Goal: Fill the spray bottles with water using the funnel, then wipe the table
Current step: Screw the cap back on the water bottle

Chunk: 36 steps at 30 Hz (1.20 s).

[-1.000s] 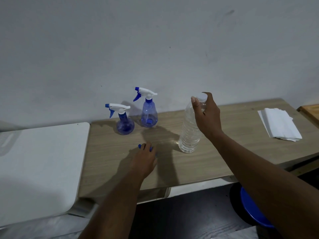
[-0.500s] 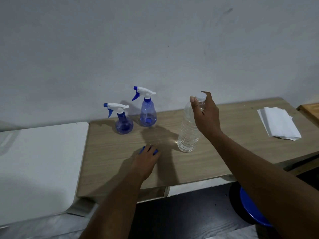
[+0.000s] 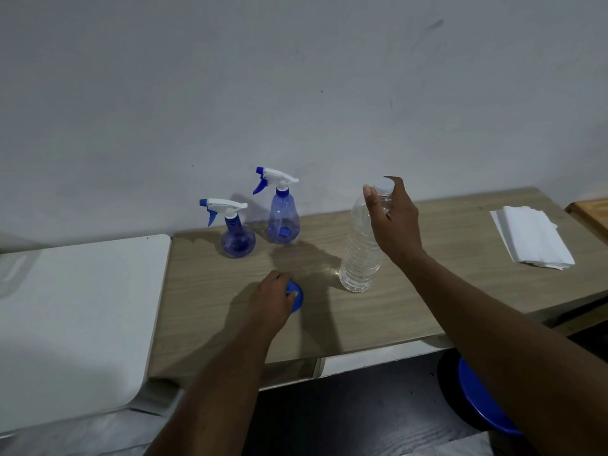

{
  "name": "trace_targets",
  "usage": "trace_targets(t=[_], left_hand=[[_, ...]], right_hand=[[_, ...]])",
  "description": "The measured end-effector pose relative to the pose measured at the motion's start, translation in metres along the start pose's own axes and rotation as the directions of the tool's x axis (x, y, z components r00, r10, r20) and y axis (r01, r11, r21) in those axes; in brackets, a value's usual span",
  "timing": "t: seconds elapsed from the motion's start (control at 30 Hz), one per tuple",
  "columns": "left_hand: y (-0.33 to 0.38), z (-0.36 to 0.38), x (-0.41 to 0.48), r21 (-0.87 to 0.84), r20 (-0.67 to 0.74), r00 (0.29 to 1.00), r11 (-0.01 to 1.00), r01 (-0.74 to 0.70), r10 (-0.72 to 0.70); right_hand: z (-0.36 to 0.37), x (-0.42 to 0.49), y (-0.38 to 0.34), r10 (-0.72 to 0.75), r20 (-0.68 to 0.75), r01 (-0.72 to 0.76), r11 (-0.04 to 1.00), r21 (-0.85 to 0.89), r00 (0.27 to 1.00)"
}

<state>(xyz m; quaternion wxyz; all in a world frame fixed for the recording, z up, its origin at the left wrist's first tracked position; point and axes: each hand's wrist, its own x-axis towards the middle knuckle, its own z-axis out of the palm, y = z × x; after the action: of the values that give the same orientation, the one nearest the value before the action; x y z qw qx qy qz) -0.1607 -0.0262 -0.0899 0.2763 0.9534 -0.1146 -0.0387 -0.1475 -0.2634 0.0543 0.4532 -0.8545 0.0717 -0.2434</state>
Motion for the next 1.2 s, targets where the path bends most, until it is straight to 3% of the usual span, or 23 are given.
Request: trace_targets(t=[0.2,0.43,0.63,1.2], left_hand=[[-0.002,0.002,0.007,-0.043,-0.066,0.994,0.995,0.088,-0.091],[0.008,0.000,0.021,-0.052,-0.069,0.986,0.988,0.146,-0.150],[0.033,0.002,0.059,-0.054,-0.088,0.979,0.983,0.177,-0.181],[0.085,0.031,0.216,-0.040,-0.160,0.972,0.985,0.167,-0.172]], right_hand=[[-0.006,0.002,-0.003,-0.008,0.042,0.007,1.000,0.017,0.999],[-0.024,0.010,0.009,-0.064,0.271,0.090,0.992,-0.085,0.961],[-0.037,0.039,0.028,-0.117,0.207,0.136,0.987,-0.080,0.971],[-0.008,0.193,0.053,-0.231,0.261,0.253,0.966,-0.053,0.937]])
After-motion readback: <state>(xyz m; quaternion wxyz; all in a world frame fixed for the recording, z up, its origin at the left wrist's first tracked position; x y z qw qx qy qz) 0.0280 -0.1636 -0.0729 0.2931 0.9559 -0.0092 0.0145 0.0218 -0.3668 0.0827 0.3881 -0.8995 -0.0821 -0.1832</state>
